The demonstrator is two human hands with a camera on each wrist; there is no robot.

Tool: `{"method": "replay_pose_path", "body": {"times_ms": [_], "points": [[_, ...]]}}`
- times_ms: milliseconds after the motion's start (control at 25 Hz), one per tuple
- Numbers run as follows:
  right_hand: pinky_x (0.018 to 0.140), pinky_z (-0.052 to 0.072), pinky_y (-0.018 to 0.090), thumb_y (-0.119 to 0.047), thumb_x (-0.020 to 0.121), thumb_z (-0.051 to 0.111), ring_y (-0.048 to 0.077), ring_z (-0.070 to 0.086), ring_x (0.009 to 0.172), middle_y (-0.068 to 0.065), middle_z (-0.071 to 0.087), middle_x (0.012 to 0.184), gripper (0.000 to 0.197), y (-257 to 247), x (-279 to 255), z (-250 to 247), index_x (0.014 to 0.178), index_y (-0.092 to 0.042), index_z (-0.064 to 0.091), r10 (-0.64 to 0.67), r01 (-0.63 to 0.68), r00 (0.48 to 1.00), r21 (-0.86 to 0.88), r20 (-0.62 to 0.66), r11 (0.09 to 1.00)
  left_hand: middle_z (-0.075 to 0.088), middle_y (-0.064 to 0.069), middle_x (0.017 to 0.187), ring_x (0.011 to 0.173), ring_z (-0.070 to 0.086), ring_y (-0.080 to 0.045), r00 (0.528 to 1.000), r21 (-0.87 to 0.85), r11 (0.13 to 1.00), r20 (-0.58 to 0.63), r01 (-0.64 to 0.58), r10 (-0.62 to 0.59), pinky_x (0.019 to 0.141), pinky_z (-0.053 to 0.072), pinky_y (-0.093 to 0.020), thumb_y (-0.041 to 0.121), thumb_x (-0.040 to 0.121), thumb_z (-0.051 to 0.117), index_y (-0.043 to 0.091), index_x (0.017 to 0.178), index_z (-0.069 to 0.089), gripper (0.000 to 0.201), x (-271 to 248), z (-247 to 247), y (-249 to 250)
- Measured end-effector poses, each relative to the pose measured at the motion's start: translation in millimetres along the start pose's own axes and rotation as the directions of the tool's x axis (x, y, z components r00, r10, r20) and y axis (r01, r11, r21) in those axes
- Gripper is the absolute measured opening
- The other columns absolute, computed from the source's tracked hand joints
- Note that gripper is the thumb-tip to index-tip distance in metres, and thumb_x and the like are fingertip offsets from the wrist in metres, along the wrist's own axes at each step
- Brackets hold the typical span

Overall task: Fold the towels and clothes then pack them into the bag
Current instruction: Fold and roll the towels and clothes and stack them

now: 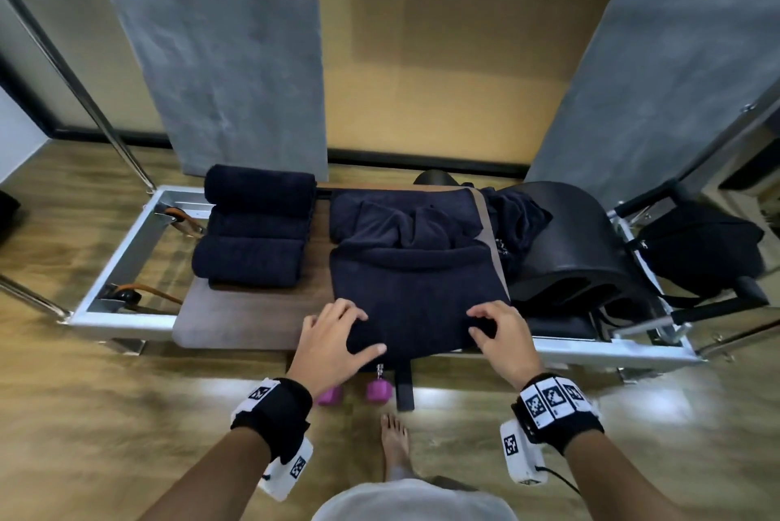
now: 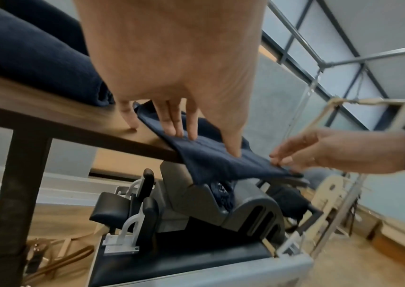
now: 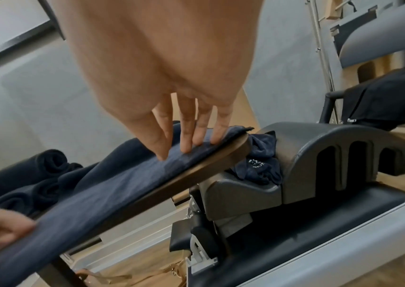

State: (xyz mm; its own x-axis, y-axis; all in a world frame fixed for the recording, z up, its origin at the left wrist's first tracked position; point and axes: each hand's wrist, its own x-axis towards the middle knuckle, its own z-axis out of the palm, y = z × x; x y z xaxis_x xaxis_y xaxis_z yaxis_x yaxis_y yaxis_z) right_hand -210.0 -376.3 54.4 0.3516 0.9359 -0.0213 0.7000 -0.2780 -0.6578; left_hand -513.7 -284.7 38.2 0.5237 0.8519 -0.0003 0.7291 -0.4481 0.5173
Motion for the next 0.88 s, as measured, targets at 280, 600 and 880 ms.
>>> {"method": "replay_pose_path", "body": {"times_ms": [280,600,880], "points": [[0.106,0.045,0.031,-0.013,0.085,0.082,0.013,0.052,0.118,-0.009,0.055,0.119,0.038,4,-25,4,0.120,-0.021,0.071,-0.027,0.038,0.995,-0.116,0.093,0.993,0.037,0.009,0.163,0.152,0.034,-0.012,0.994,0.134,0.987,0.075,-0.084,0.074,0.118,0.026,-0.036,0.032,0.096,0.073,0.036,0.134,0.053,0.043,-18,-1,-6],[0.103,0.047,0.034,-0.027,0.085,0.084,0.011,0.052,0.111,-0.012,0.052,0.117,0.037,10,-23,7,0.119,-0.026,0.070,-0.077,0.085,0.996,-0.191,0.050,0.978,0.072,0.009,0.102,0.098,0.069,-0.013,0.944,-0.450,0.886,-0.327,-0.111,-0.048,0.090,0.057,-0.034,-0.004,0.094,0.071,0.020,0.100,0.073,0.026,3,-26,-5],[0.085,0.058,0.035,0.001,0.095,0.067,0.014,0.070,0.089,-0.004,0.075,0.097,0.024,13,43,-30,0.103,-0.020,0.076,-0.015,0.059,0.971,0.179,-0.238,0.982,0.076,0.014,0.085,0.082,0.069,0.003,0.861,-0.617,0.786,-0.416,-0.031,-0.293,0.074,0.048,-0.007,0.008,0.101,0.069,0.024,0.099,0.076,0.018,73,-61,2]]}}
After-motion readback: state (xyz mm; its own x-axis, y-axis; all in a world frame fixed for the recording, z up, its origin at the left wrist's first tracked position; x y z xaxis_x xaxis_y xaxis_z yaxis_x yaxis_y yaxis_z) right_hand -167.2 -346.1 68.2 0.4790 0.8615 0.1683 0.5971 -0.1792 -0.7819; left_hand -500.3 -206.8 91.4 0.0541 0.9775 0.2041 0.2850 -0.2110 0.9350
